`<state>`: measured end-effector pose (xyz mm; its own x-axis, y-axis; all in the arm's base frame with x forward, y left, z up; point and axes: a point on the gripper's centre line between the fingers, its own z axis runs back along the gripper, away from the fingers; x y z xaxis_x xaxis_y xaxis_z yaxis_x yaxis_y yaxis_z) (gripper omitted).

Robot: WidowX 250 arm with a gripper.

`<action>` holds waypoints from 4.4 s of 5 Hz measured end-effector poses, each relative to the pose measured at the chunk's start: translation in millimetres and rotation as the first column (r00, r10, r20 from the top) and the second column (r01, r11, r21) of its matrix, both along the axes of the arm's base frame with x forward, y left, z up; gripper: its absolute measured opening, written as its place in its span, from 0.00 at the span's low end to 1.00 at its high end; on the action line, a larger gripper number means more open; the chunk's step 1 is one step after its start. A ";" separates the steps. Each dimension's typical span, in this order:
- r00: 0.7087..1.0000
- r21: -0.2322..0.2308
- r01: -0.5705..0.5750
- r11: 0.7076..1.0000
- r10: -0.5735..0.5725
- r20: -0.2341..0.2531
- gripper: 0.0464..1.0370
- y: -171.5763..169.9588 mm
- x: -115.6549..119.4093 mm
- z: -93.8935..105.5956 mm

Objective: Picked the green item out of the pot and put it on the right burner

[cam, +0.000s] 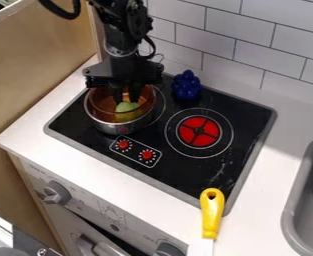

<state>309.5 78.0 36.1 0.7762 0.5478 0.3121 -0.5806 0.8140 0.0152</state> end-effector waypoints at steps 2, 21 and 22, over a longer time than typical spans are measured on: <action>1.000 -0.005 -0.014 1.000 0.014 0.000 0.02 -0.4 1.1 1.6; 0.980 -0.052 -0.196 0.979 0.194 -0.039 0.15 -89.1 -16.0 42.0; 0.979 -0.083 -0.203 0.976 0.205 0.019 0.15 -113.2 -12.1 31.9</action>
